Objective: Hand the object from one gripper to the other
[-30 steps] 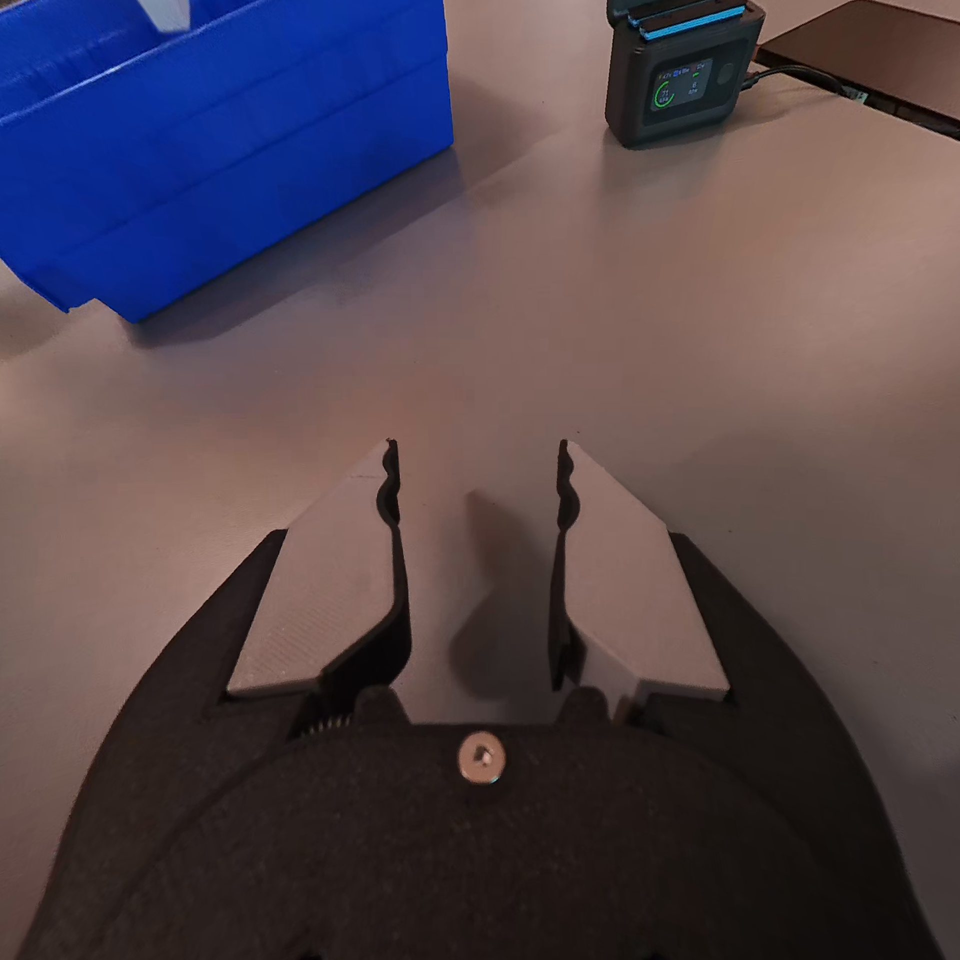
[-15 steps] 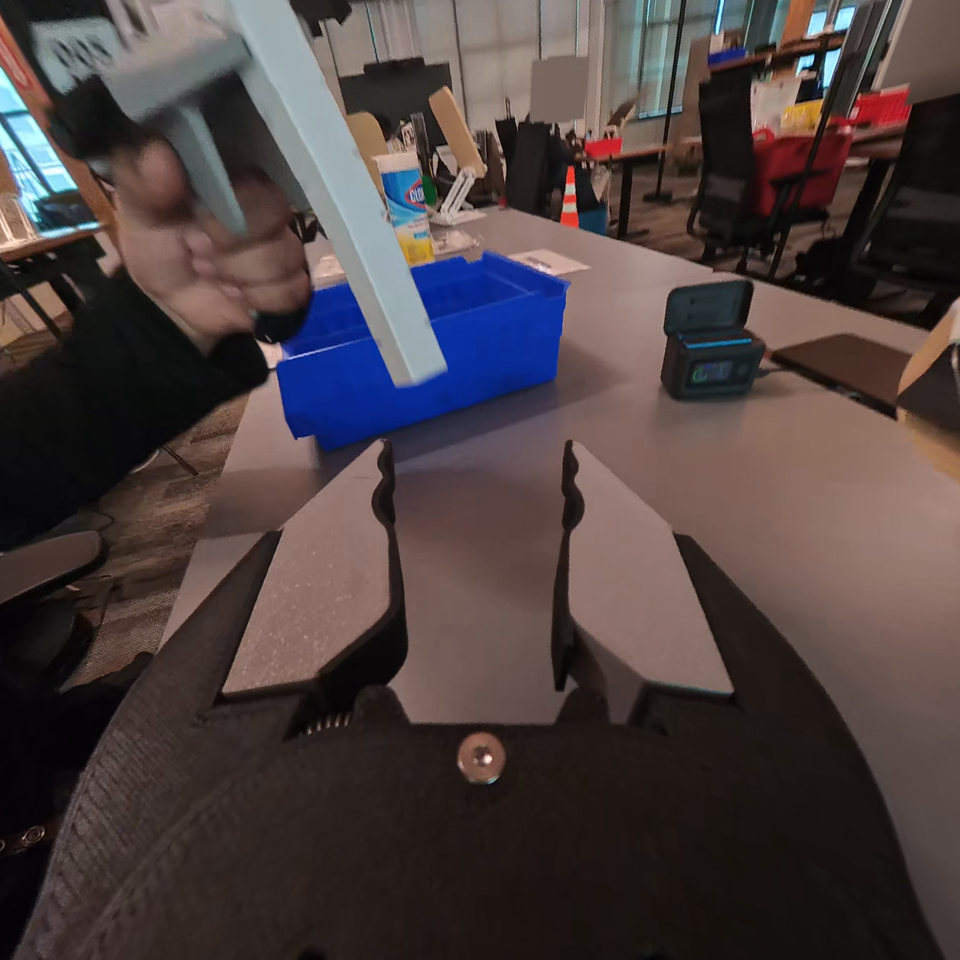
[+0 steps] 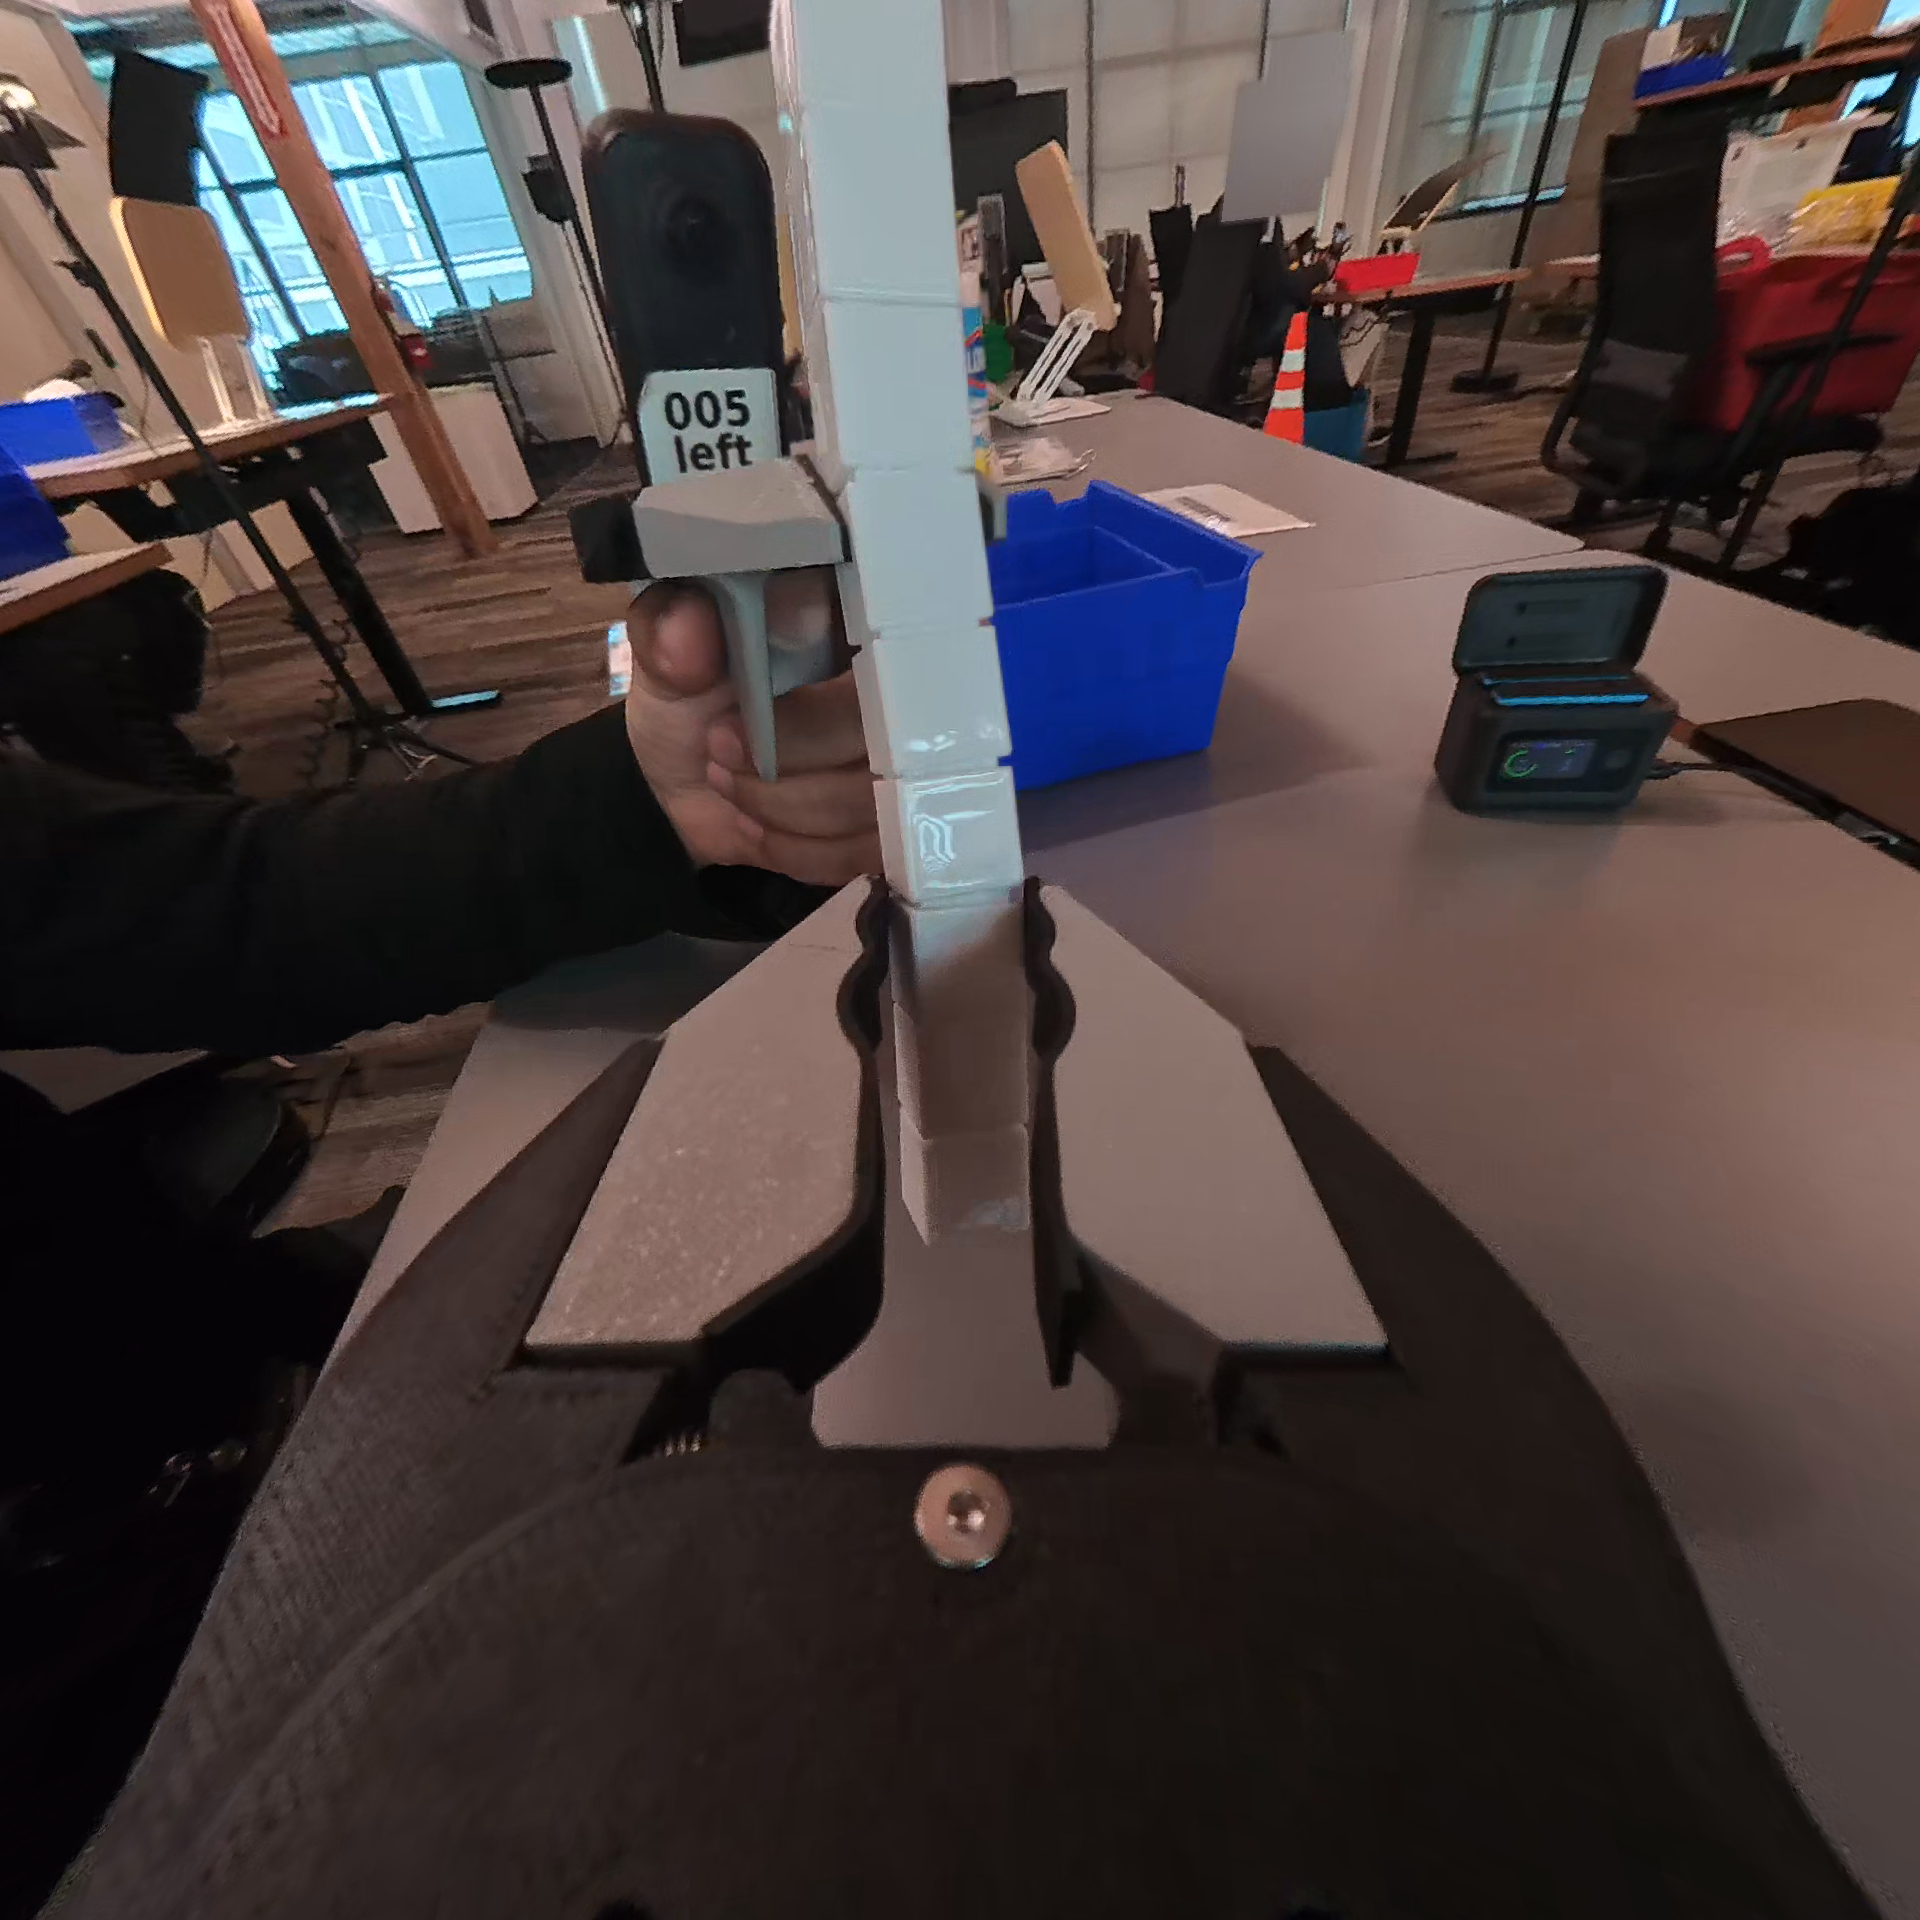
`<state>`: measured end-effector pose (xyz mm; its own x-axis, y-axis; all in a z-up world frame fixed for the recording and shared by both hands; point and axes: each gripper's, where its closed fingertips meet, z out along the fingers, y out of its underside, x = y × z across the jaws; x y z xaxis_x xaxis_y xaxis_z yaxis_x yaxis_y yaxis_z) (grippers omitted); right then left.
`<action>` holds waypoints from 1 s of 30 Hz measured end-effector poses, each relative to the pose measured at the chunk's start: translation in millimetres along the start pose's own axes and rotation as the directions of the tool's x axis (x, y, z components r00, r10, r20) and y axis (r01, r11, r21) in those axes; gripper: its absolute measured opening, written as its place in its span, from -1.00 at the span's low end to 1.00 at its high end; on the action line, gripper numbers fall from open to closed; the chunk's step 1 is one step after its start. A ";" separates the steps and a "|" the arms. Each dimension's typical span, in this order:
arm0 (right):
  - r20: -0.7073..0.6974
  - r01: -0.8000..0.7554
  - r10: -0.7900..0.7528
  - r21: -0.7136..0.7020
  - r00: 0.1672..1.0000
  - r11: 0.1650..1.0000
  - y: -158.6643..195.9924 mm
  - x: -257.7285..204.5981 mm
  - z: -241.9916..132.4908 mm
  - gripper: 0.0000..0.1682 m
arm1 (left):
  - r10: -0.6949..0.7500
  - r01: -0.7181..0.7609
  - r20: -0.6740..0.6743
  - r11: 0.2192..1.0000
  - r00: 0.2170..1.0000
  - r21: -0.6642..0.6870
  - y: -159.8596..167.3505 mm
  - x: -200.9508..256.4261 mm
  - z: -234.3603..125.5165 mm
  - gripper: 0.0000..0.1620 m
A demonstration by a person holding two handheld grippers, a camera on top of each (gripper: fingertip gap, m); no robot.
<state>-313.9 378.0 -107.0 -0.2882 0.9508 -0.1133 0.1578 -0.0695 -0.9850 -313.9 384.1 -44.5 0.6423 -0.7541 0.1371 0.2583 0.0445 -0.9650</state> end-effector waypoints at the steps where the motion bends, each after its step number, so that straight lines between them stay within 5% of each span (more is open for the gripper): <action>1: 0.013 -0.017 0.017 -0.010 1.000 1.000 2.4 0.0 0.9 -0.75 | -0.012 0.012 0.000 1.000 1.000 0.005 2.4 -1.3 -1.9 -0.76; 11: 0.062 -0.097 0.097 0.002 0.993 0.995 8.2 3.5 0.5 -0.76 | 0.004 -0.004 0.084 1.000 0.996 0.001 4.9 -14.2 -15.7 -0.68; 20: 0.103 -0.162 0.165 -0.036 0.981 0.986 17.7 3.4 1.1 -0.78 | -0.147 0.144 0.066 0.988 0.987 0.045 0.3 -23.6 -25.8 -0.59; 22: 0.105 -0.156 0.162 -0.060 0.981 0.986 21.6 2.0 2.9 -0.78 | -0.136 0.135 0.061 0.991 0.989 0.020 6.0 -22.5 -23.1 -0.73; 30: 0.095 -0.179 0.188 -0.101 0.977 0.979 31.6 5.2 5.7 -0.79 | -0.104 0.105 0.058 0.994 0.993 -0.021 14.6 -21.9 -21.2 -0.75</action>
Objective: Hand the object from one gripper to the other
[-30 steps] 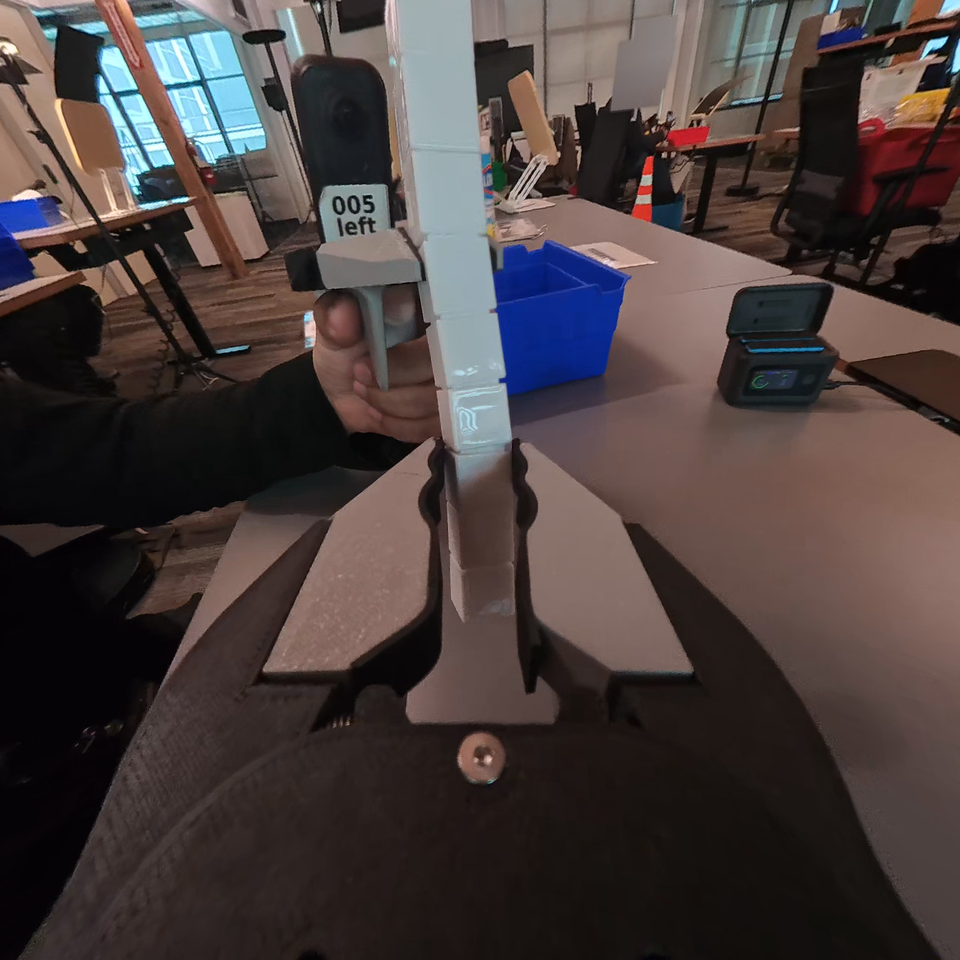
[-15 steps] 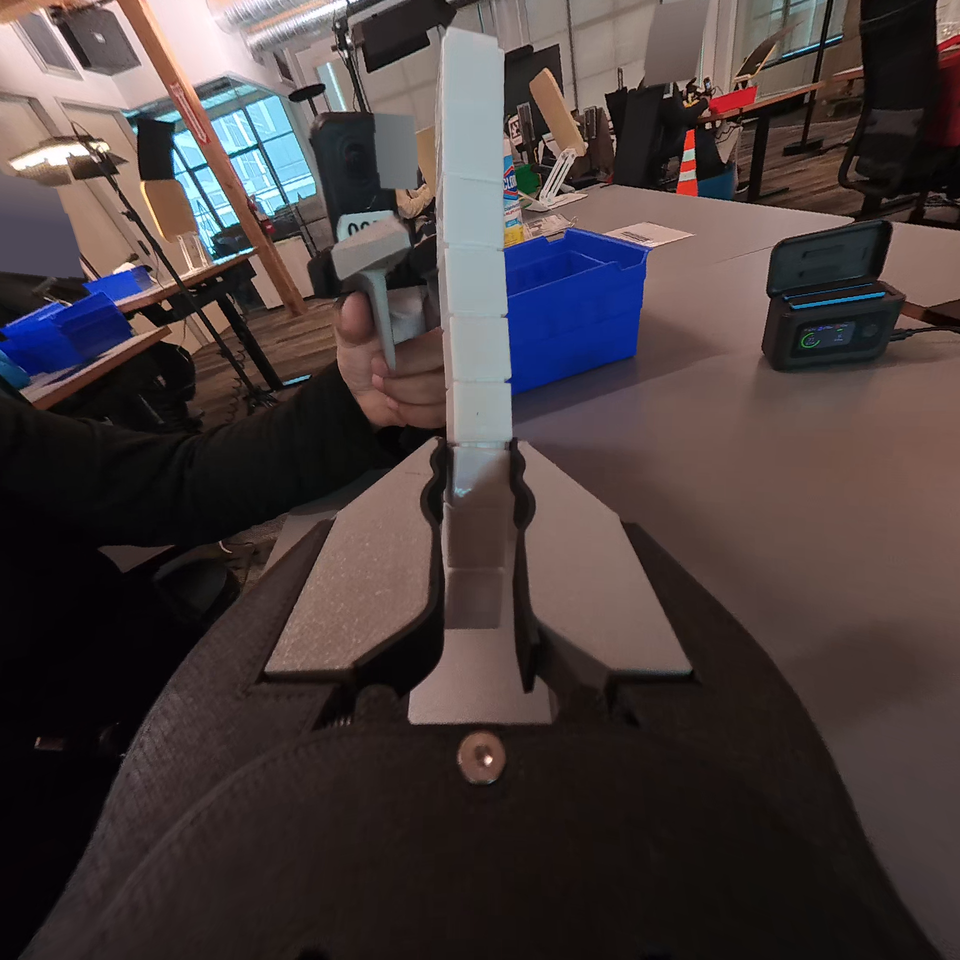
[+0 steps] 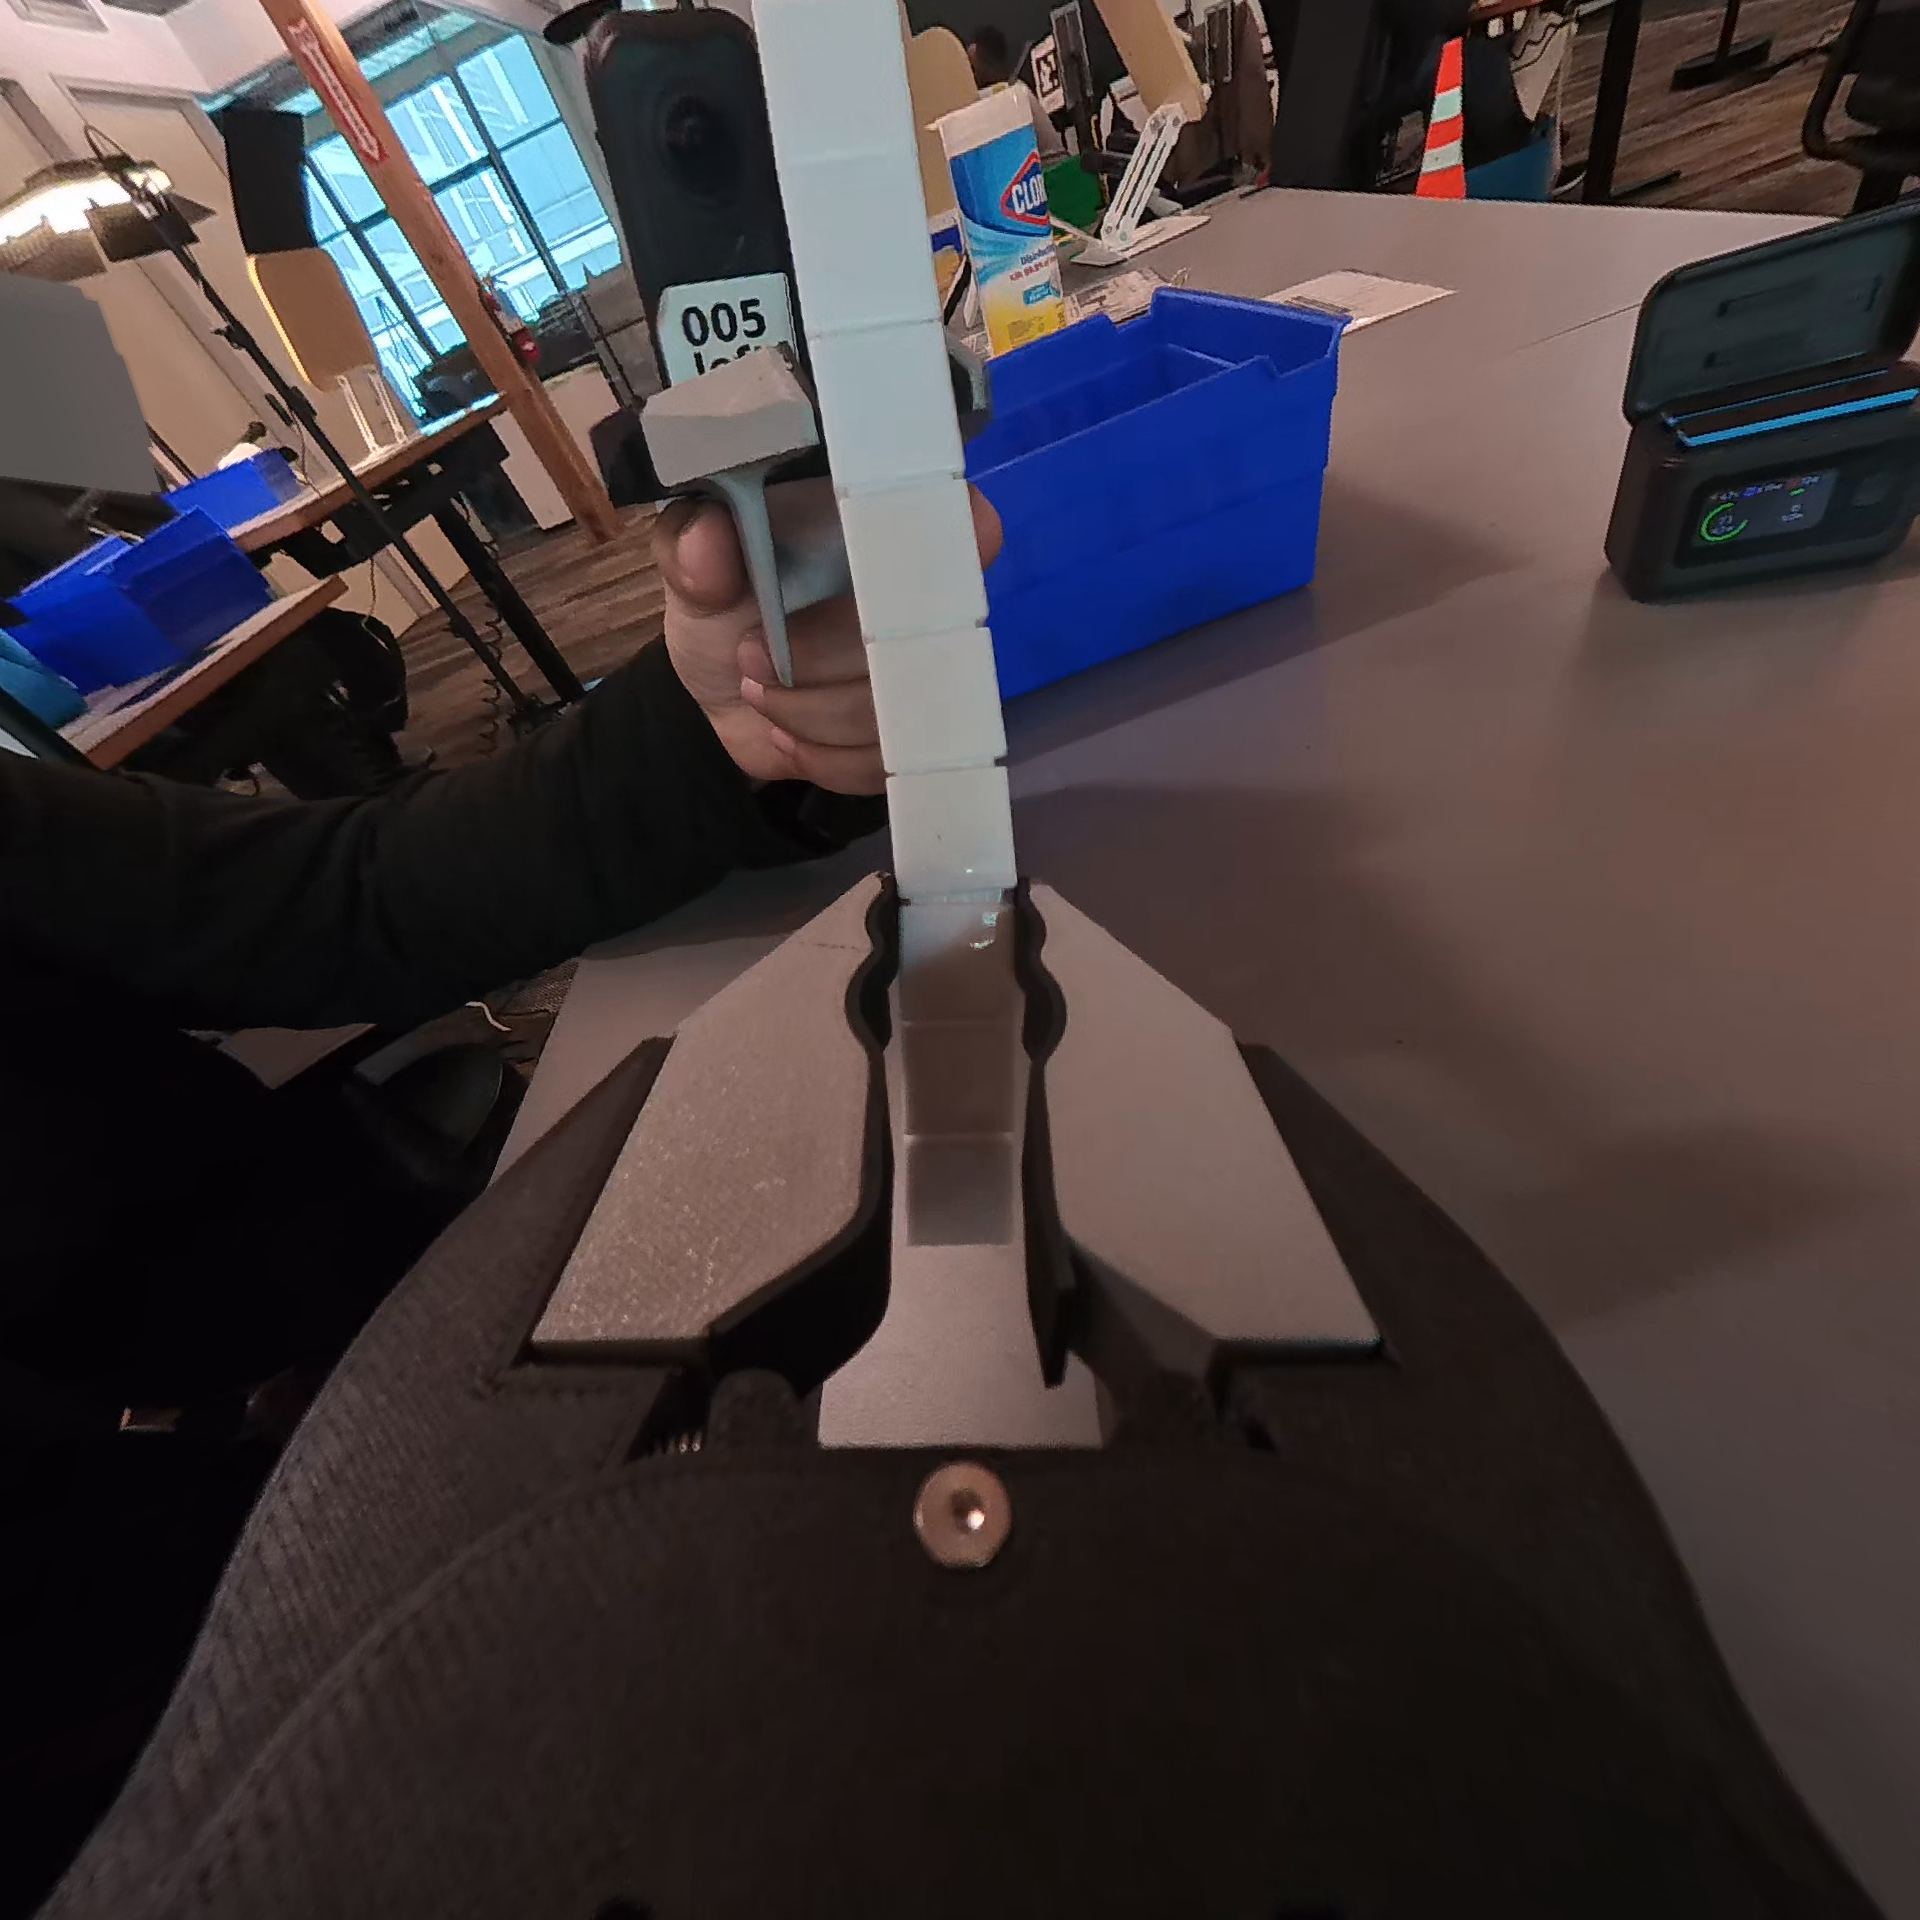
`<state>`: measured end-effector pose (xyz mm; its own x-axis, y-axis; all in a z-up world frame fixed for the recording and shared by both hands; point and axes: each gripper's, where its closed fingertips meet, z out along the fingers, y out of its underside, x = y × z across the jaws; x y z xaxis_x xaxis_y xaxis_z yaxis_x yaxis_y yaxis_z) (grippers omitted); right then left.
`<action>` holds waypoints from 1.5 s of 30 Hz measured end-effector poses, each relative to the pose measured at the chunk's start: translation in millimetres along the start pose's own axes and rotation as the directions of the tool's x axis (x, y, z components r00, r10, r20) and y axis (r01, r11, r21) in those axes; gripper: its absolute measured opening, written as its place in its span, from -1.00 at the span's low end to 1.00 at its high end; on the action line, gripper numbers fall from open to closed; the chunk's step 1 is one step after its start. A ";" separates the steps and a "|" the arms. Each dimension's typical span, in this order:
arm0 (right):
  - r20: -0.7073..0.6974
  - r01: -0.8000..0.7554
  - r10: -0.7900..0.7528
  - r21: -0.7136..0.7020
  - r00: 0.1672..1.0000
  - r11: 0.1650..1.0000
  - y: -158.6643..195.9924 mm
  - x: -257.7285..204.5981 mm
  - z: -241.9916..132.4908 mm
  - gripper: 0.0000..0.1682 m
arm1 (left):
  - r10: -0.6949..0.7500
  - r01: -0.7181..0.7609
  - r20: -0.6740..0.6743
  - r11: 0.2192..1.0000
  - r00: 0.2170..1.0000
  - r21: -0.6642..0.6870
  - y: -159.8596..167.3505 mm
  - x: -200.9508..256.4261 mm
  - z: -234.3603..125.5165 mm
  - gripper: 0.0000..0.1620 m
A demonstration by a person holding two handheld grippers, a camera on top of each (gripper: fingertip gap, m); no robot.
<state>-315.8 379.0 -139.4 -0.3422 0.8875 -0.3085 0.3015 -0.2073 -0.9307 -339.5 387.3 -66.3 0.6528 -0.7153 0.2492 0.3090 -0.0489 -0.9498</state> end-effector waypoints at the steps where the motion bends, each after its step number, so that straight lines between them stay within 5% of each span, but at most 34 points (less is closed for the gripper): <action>1: -0.007 0.003 -0.003 -0.002 1.000 1.000 0.3 0.7 -0.1 -0.79 | -0.005 0.005 0.001 1.000 1.000 -0.003 0.9 -1.2 -0.3 -0.75; 15: -0.016 0.048 -0.048 -0.002 0.999 0.999 -1.4 -1.3 -1.3 -0.79 | -0.229 0.229 -0.076 0.973 0.971 -0.003 6.9 -7.6 -4.0 -0.76; 36: -0.031 0.091 -0.098 -0.178 0.995 0.980 35.3 8.8 13.6 -0.65 | 0.017 -0.023 -0.033 0.977 0.999 -0.211 40.7 5.4 6.2 -0.77; 45: 0.040 0.114 -0.118 0.088 0.992 0.990 -22.7 -18.9 -14.0 -0.46 | 0.086 -0.105 -0.088 0.965 0.992 -0.241 39.8 25.2 7.4 -0.77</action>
<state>-303.7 372.8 -109.7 -0.4108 0.8885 -0.2045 0.1813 -0.1402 -0.9734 -305.7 372.5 -96.5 0.6133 -0.7756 0.1491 0.0634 -0.1399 -0.9881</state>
